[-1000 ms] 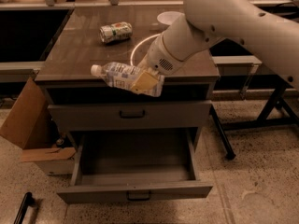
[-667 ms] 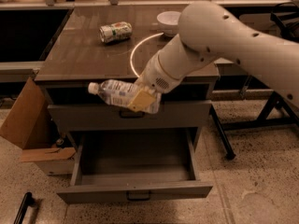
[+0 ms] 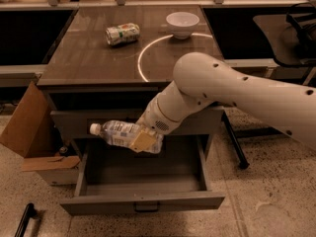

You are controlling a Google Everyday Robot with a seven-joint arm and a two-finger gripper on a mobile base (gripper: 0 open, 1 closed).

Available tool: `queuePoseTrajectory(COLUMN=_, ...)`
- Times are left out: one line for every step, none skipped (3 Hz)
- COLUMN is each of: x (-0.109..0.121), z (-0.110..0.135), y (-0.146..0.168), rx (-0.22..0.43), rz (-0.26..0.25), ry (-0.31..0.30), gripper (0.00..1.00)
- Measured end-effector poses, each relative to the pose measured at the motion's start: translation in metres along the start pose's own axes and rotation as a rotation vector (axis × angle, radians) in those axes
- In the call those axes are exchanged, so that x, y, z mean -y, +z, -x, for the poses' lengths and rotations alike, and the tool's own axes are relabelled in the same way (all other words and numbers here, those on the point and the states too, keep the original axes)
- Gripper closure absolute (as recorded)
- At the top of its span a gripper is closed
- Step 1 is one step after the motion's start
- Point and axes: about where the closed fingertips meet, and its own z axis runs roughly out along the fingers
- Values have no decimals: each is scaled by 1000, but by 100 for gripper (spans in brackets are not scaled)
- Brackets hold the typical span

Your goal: Place blue plastic bottle into middle drawer

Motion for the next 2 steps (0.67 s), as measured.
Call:
queuePoseTrajectory(x=0, z=0, y=0, rx=0, rz=0, ry=0, gripper=100)
queuePoseTrajectory(x=-4, z=-16, y=23, rx=-27, rz=35, ry=40, gripper=100)
